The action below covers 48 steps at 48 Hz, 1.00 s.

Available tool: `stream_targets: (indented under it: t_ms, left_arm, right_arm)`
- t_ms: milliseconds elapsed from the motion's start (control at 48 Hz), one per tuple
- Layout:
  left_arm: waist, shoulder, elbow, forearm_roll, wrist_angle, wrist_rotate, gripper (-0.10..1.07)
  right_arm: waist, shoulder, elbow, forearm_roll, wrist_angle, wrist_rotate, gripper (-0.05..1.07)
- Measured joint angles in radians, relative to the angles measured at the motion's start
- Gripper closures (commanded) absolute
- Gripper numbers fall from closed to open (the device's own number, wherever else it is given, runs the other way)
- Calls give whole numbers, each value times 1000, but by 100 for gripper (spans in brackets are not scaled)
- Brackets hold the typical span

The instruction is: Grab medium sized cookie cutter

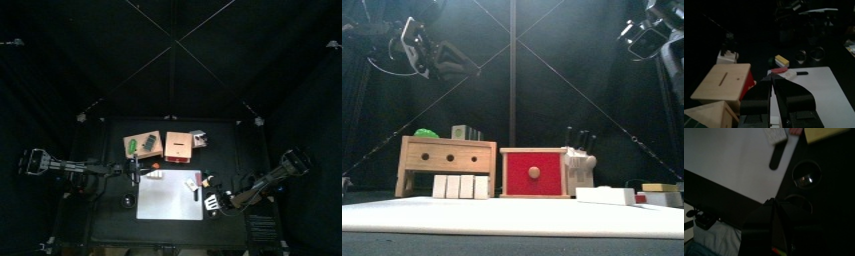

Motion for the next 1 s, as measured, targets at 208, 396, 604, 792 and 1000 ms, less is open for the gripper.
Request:
stream_targets:
  t_ms: [208, 396, 604, 792, 1000]
  left_arm:
    - [2, 2, 25, 9, -6, -2, 48]
    - [5, 0, 29, 9, -6, -3, 48]
    - [5, 2, 29, 9, -6, -3, 48]
    - [6, 2, 38, 8, -6, -5, 48]
    - [8, 0, 43, 8, -6, -5, 48]
  right_arm:
    - [35, 92, -69, 124, 23, 57, 46]
    - [104, 150, -91, 72, 58, 230, 29]
    - [155, 166, -52, -17, 61, 387, 22]
    - [155, 160, -6, -12, 72, 423, 22]
    - [147, 160, 28, -12, 64, 425, 22]
